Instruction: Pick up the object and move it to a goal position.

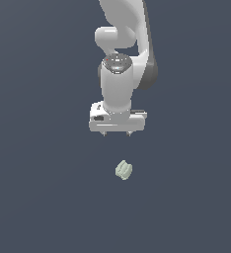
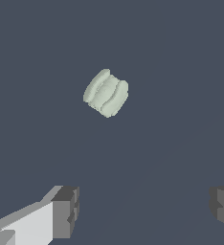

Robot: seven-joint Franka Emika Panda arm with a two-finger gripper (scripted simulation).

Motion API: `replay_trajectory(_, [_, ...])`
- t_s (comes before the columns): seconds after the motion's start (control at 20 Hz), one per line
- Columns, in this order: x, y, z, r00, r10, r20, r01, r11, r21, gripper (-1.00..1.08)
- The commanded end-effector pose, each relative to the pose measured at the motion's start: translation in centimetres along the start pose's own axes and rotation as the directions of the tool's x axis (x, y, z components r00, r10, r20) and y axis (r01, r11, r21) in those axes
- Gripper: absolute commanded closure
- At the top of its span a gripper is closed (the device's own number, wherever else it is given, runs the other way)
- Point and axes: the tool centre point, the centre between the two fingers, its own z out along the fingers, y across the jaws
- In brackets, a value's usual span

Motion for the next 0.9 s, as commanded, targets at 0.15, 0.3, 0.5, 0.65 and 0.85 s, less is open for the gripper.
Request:
replay_trajectory(0.15, [0.1, -0.3, 0.0, 1.000, 0.001, -0.002, -0.001, 1.000, 0.003, -0.92])
replay_trajectory(0.3, [0.4, -1.1, 0.1, 1.000, 0.002, -0.009, -0.002, 1.000, 0.010, -0.92])
replay_trajectory(0.5, [0.6, -1.9, 0.1, 1.000, 0.001, -0.015, 0.000, 1.000, 0.017, -0.92])
replay_trajectory(0.65, [0.5, -1.8, 0.1, 1.000, 0.001, -0.014, -0.001, 1.000, 0.017, -0.92])
replay_trajectory(0.85, [0.9, -1.8, 0.3, 1.000, 0.020, -0.013, -0.020, 1.000, 0.017, -0.92])
